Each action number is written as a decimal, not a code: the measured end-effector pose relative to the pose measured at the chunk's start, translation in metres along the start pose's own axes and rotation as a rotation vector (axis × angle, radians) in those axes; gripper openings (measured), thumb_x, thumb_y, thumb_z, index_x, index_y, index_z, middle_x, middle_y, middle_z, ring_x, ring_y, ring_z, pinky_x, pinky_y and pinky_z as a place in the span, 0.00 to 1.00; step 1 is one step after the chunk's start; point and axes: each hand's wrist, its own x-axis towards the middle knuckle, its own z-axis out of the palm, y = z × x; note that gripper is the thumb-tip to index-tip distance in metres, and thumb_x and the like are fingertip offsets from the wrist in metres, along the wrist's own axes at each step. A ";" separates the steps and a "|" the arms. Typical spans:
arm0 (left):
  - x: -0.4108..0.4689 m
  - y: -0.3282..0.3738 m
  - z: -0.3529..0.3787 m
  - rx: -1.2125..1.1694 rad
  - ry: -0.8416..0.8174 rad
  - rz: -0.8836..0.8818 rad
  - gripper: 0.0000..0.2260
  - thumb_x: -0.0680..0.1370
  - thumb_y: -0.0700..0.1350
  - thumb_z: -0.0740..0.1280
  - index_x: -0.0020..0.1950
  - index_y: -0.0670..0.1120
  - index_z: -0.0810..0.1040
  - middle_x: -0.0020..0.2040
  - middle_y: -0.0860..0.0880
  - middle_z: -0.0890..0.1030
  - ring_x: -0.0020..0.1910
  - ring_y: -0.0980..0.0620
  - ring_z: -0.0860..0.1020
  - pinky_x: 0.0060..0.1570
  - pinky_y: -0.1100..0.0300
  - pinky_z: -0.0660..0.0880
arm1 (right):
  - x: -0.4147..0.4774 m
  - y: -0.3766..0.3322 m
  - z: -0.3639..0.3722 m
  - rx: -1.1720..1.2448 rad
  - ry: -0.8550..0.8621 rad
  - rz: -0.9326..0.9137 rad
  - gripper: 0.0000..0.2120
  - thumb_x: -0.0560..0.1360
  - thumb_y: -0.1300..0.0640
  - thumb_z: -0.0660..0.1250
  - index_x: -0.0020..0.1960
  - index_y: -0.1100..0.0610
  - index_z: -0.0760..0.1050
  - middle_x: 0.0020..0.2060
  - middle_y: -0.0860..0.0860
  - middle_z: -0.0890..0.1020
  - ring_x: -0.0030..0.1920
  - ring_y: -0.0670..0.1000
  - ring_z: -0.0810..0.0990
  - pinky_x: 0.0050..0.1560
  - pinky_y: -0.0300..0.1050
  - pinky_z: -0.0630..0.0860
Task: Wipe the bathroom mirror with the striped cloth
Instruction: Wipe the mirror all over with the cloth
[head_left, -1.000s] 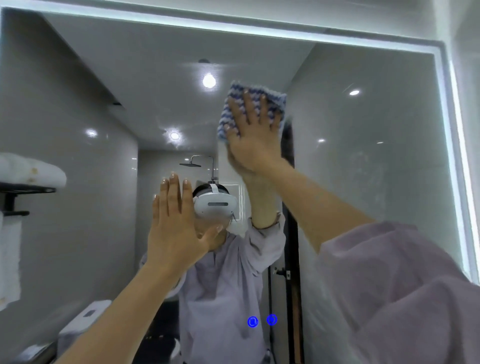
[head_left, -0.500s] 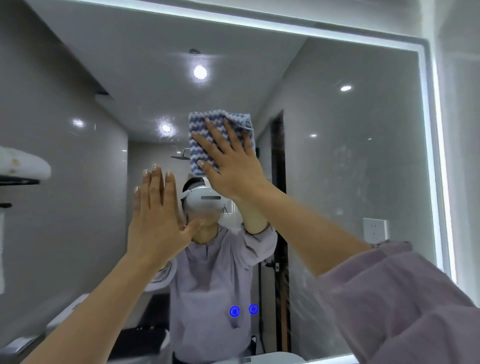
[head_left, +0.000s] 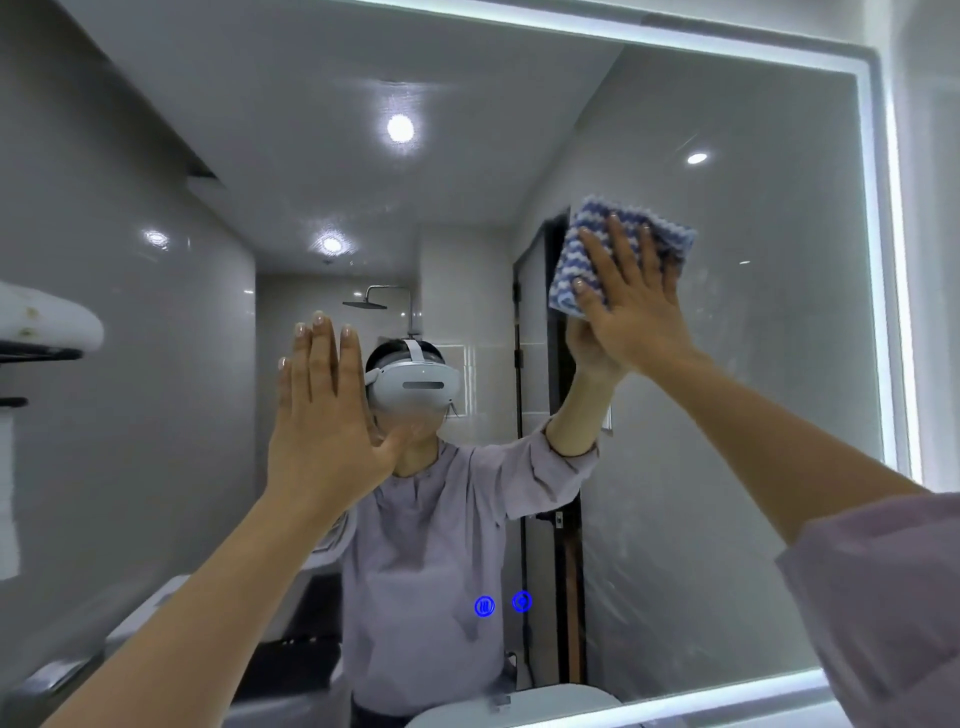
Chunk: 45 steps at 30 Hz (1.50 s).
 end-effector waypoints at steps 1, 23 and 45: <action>0.000 0.000 0.000 0.000 -0.004 0.001 0.49 0.72 0.65 0.62 0.74 0.44 0.32 0.77 0.41 0.35 0.75 0.46 0.32 0.74 0.50 0.36 | -0.002 0.005 -0.001 0.011 0.003 0.025 0.29 0.77 0.36 0.41 0.76 0.40 0.41 0.77 0.46 0.42 0.76 0.54 0.37 0.72 0.54 0.32; 0.001 0.004 0.000 -0.004 -0.004 -0.022 0.49 0.72 0.65 0.62 0.74 0.43 0.33 0.77 0.41 0.35 0.75 0.44 0.33 0.73 0.48 0.37 | -0.036 -0.108 0.009 -0.115 -0.136 -0.104 0.32 0.80 0.42 0.43 0.77 0.54 0.33 0.75 0.58 0.33 0.74 0.63 0.32 0.71 0.67 0.34; 0.001 0.000 0.001 0.006 0.005 -0.006 0.48 0.72 0.66 0.62 0.77 0.42 0.38 0.77 0.41 0.37 0.76 0.44 0.34 0.73 0.49 0.37 | -0.035 -0.053 0.011 -0.053 -0.081 -0.138 0.32 0.75 0.35 0.39 0.77 0.44 0.37 0.77 0.48 0.39 0.75 0.54 0.33 0.73 0.57 0.31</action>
